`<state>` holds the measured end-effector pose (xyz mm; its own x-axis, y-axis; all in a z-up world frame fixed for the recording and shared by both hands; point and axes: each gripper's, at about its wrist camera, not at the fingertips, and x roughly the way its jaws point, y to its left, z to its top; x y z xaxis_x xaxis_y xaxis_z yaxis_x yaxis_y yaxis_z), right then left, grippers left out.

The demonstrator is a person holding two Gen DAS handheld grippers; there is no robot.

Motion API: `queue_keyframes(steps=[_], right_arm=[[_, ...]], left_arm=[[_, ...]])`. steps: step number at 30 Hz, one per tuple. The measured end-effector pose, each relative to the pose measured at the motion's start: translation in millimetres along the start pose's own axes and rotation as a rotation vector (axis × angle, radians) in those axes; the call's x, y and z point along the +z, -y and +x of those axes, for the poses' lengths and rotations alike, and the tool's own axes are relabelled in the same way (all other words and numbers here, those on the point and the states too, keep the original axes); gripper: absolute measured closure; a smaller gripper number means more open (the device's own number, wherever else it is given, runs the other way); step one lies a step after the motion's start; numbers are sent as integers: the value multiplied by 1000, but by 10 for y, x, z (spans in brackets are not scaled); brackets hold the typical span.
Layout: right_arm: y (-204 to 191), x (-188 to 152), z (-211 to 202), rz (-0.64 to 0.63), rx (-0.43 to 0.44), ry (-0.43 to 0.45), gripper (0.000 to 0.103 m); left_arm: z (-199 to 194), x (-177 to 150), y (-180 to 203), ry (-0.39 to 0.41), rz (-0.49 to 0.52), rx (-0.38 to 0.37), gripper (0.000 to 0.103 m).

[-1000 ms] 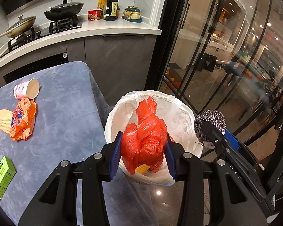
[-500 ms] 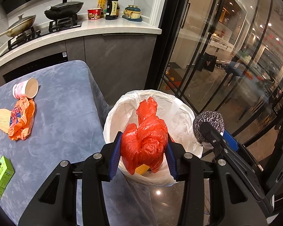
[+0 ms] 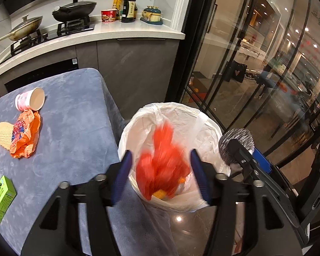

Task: Collect trash
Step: 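Open both grippers to drop the red bag and steel wool into the bin, then move both grippers back over the remaining trash on the table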

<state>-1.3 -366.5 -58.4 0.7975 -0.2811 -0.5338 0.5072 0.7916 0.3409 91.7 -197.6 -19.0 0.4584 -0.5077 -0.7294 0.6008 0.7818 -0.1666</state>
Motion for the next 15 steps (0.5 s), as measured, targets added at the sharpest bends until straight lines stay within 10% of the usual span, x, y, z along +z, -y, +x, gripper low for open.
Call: queue_keyframes(steps=[15], right_arm=[[-63,-39,-70,-11,3,21,44]], left_arm=[[-96,10,-67,20,-7,11,32]])
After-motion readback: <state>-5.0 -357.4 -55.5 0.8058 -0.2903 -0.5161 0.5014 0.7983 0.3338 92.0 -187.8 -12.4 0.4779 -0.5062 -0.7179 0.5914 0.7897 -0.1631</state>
